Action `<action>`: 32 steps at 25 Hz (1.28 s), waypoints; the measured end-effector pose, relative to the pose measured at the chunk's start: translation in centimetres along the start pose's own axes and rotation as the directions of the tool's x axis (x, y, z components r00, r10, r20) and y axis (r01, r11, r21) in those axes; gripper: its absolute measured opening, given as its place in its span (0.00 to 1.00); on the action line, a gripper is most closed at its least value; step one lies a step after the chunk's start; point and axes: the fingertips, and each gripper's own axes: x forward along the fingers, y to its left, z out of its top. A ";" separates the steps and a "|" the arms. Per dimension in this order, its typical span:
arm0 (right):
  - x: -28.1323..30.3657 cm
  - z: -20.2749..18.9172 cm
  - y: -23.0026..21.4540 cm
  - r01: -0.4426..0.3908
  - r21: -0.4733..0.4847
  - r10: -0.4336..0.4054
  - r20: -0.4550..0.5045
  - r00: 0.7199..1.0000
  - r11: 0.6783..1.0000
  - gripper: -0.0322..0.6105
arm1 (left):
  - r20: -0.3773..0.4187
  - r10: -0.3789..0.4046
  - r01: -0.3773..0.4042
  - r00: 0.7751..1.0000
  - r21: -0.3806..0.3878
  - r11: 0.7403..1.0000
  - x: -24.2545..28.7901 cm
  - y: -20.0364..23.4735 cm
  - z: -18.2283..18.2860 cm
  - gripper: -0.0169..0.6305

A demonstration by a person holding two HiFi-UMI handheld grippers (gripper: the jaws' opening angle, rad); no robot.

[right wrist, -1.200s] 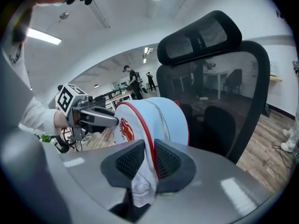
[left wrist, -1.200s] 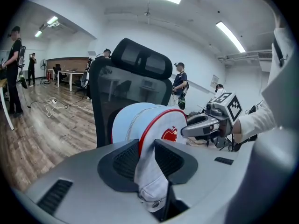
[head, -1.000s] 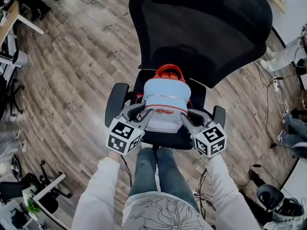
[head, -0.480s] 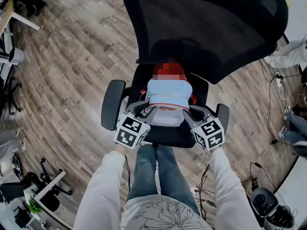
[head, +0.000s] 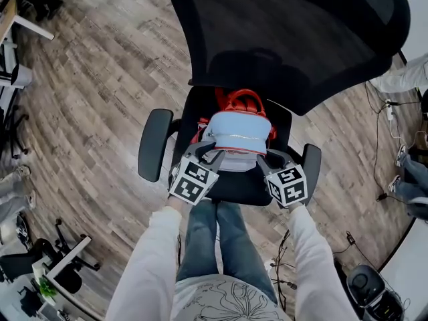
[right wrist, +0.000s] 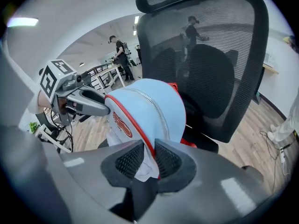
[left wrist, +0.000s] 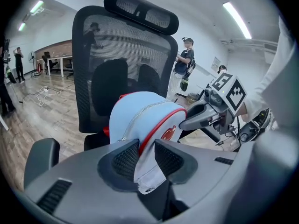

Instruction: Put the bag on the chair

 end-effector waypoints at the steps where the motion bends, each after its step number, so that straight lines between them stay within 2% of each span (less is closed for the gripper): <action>1: 0.0 -0.3 -0.1 0.005 0.008 -0.005 0.001 1.000 1.000 0.18 | 0.002 0.000 0.000 1.000 -0.001 1.000 0.1 -0.2 -0.1 0.19; 5: 0.2 -0.8 0.3 0.023 0.034 -0.023 0.020 1.000 0.999 0.19 | 0.024 0.015 -0.015 1.000 -0.028 1.000 0.2 -0.1 -0.8 0.21; 9: 0.1 -1.3 0.4 0.038 0.041 -0.038 0.005 0.999 0.998 0.21 | 0.000 0.030 -0.030 1.000 -0.053 0.998 0.0 -0.1 -1.5 0.22; 12: -0.7 -2.0 1.3 0.000 0.051 0.000 -0.007 1.000 0.999 0.26 | -0.030 0.022 -0.023 0.999 -0.052 0.998 -0.5 -0.7 -2.7 0.23; 14: -1.3 -2.5 2.4 -0.036 0.051 0.036 -0.015 0.999 0.998 0.36 | -0.061 0.012 -0.015 0.998 -0.048 0.999 -0.9 -1.2 -4.1 0.25; 18: -2.6 -3.4 4.1 -0.064 0.004 0.064 -0.038 0.997 0.998 0.37 | -0.084 0.012 -0.018 0.996 -0.062 0.998 -2.4 -2.0 -6.0 0.25; 20: -3.5 -3.4 4.7 -0.068 0.015 0.068 -0.020 0.997 0.998 0.37 | -0.072 0.026 -0.031 0.997 -0.075 0.997 -3.4 -2.1 -6.1 0.25; 23: -5.0 -2.1 5.1 -0.053 0.045 0.051 0.033 0.998 0.998 0.37 | -0.032 0.050 -0.053 0.998 -0.101 0.993 -5.5 -2.1 -5.0 0.25; 27: -7.5 1.1 5.7 -0.037 0.097 0.024 0.128 0.991 0.995 0.37 | 0.064 0.096 -0.089 0.993 -0.108 0.990 -9.0 -1.9 -1.7 0.25; 30: -10.1 4.3 6.1 -0.024 0.129 -0.005 0.221 0.975 0.991 0.36 | 0.163 0.134 -0.119 0.978 -0.099 0.988 -12.3 -1.9 2.1 0.25; 31: -11.1 5.5 6.0 -0.012 0.139 -0.024 0.257 0.966 0.990 0.35 | 0.200 0.140 -0.123 0.970 -0.093 0.988 -13.4 -2.1 3.5 0.25; 32: -12.1 6.8 5.7 0.002 0.148 -0.046 0.295 0.955 0.989 0.29 | 0.237 0.144 -0.127 0.961 -0.084 0.988 -14.4 -2.4 5.0 0.25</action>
